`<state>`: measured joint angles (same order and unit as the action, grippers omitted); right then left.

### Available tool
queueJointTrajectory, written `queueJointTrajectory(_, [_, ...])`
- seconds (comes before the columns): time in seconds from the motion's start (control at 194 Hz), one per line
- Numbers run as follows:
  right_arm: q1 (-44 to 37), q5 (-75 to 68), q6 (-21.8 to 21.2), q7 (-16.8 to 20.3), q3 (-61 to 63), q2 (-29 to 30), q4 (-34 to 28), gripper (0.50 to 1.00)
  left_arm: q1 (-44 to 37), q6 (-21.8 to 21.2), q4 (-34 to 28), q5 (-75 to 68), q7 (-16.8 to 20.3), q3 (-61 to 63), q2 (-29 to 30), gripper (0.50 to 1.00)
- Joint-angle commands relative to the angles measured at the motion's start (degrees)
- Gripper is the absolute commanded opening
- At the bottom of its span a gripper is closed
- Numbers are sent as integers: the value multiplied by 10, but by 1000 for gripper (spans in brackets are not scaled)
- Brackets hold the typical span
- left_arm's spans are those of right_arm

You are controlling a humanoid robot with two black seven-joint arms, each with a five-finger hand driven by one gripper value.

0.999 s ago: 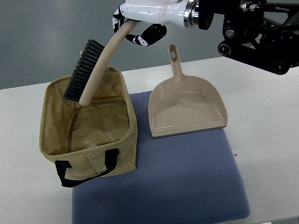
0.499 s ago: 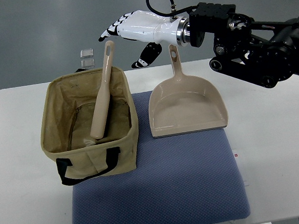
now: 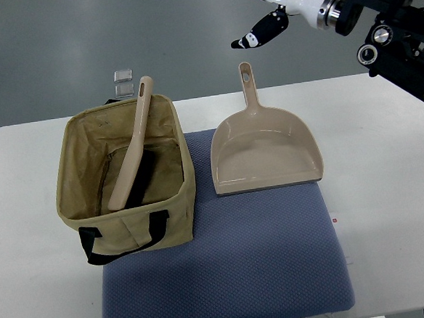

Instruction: Put pink broom in yellow bag with right hand

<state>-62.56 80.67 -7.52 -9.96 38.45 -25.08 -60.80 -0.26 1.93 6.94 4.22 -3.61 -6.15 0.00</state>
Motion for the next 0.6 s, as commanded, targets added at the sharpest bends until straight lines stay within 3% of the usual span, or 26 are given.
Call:
queueJointTrajectory(0.0, [46,-64,-13,28,71,-8,1,858,0,0,0,0,0,0,0,1000])
queueJointTrajectory(0.371, [181,-369,-6,36,174,-27,3,858,0,0,0,0,0,0,0,1000])
queueJointTrajectory(0.597, [240,-475,-9,31,201,-20,35,876,0,0,0,0,0,0,0,1000])
